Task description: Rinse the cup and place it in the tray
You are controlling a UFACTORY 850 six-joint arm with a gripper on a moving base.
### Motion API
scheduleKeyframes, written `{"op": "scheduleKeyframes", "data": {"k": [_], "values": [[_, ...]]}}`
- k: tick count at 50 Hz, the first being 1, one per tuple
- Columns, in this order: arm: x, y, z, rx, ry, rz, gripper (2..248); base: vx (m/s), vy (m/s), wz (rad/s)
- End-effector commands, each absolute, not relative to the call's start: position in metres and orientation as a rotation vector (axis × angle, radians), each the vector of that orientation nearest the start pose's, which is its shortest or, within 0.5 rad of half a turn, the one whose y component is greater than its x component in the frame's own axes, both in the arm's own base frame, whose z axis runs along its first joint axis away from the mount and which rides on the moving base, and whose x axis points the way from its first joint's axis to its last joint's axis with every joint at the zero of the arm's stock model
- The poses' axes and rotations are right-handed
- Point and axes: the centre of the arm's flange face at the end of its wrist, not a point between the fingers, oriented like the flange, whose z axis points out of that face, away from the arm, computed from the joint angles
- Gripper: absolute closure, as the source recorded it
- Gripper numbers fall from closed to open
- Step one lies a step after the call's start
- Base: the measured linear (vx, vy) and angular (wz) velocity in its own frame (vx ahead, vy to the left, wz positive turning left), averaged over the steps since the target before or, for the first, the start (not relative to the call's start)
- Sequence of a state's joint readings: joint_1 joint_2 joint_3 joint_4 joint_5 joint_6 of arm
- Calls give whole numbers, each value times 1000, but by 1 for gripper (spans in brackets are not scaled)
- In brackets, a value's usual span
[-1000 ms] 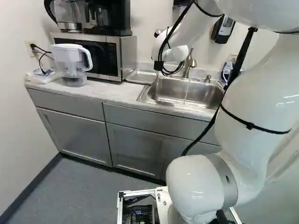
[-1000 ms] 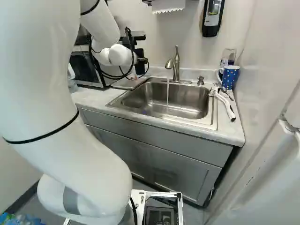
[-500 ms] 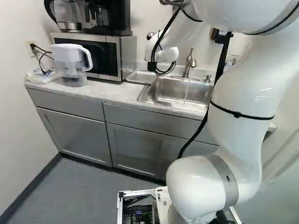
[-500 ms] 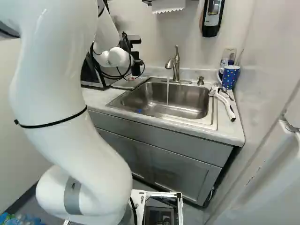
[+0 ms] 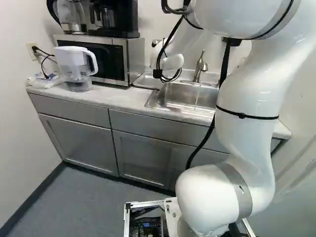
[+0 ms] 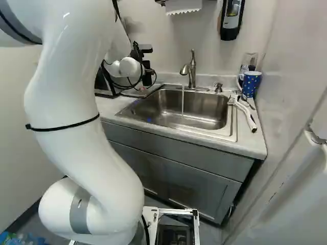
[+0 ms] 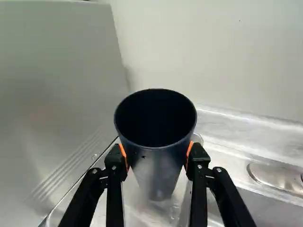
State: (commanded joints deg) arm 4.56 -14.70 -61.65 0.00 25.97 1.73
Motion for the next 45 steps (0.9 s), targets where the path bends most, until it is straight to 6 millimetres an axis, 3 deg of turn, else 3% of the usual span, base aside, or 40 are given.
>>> {"op": "scheduleKeyframes", "data": {"k": [36, 45], "values": [[603, 48, 499, -2471, -61, -1831, 125, 0, 0, 0], [603, 48, 499, -2471, -61, -1831, 125, 0, 0, 0]]}}
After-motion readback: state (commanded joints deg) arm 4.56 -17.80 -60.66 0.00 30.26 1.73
